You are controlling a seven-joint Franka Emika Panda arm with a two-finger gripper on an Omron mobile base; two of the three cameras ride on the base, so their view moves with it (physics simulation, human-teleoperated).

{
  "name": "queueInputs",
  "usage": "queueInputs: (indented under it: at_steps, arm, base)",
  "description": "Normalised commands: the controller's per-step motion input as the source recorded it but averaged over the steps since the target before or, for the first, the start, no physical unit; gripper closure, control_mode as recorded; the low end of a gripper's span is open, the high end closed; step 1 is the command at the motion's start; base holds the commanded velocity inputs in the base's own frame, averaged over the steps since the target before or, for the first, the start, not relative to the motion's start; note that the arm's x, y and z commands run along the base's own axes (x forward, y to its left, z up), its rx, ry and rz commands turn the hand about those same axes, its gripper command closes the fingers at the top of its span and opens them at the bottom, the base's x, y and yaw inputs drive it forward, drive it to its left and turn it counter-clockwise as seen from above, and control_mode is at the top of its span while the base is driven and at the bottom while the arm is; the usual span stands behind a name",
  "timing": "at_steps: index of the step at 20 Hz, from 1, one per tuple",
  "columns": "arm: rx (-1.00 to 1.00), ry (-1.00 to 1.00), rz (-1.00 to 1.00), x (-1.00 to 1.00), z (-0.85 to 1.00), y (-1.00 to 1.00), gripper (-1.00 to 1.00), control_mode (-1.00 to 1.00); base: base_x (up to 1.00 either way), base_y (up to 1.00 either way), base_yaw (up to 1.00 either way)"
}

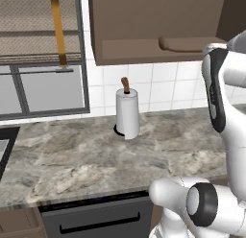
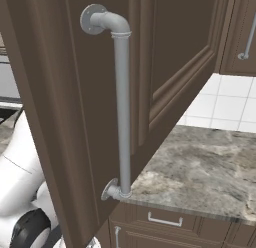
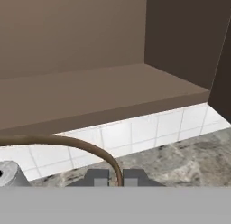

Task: Open the cabinet and move the ladle to the pot. Then close the cabinet.

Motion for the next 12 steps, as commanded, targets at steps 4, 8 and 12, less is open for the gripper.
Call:
queueInputs:
  at_steps: [4,8,12]
  arm:
    - [-0.05,0.15,-0.02,-1.0,0.3,0.2,1.0,-1.0]
    - [-0.05,0.1,0.0,-1.0,0.11,0.41,1.0,-1.0]
    - [-0.01,0.01,0.0,-1.0,0.0,0.66,1.0,-1.0]
  base:
    - [0.0,0.0,0.0]
    - [0.0,0.0,0.0]
    - [0.0,0.0,0.0]
